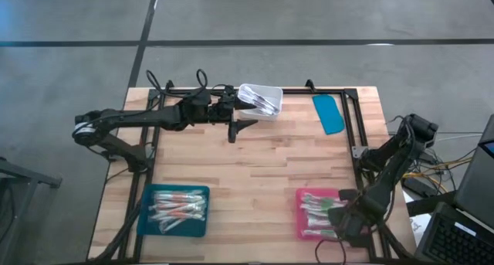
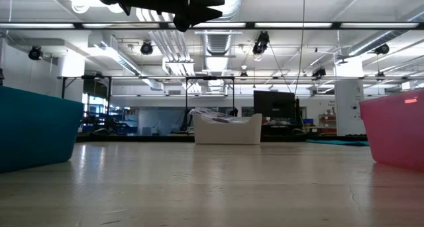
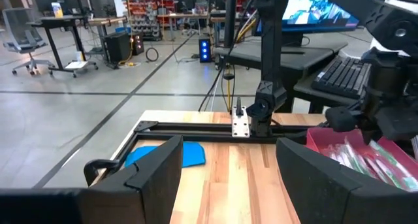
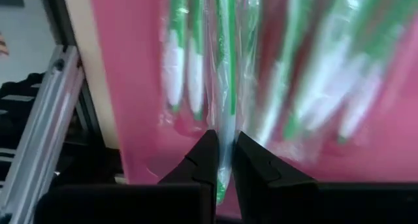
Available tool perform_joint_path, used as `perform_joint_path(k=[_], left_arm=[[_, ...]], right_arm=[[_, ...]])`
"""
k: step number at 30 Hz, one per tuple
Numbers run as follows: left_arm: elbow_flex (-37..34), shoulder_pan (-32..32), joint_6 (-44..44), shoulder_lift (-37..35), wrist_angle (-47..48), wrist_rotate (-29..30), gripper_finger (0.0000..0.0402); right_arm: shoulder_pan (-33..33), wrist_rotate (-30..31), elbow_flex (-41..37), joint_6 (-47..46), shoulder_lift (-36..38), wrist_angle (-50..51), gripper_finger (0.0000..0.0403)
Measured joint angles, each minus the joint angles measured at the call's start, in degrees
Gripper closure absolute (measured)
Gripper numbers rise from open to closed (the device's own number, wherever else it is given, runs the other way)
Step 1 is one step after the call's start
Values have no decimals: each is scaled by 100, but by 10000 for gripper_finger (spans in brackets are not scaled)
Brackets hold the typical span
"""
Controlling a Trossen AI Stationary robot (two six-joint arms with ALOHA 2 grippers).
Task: Pick & Place Toothbrushes
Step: Put the green toothbrush into the pink bin, then return to Home Position
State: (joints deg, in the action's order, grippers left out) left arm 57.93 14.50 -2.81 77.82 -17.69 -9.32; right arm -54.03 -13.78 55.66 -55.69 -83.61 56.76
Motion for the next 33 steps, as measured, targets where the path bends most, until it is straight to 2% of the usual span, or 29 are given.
perform_joint_path(k=[8,17,21,28,33], left_arm=[[0,-4,2,2,120,0,151],[0,-4,52,2,277,0,151],[0,-2,51,2,336,0,151],[0,-2,51,2,330,0,151],[0,1,166,-2,396,-2,151]], right_arm=[[-36,-26,-170,160,-363,-754,381],[-36,-142,-569,-622,-291,-1062,374],[-34,-102,-646,-786,-296,-1051,346],[-32,-114,-614,-737,-257,-1045,271],[-20,-73,-355,-493,122,-722,233]])
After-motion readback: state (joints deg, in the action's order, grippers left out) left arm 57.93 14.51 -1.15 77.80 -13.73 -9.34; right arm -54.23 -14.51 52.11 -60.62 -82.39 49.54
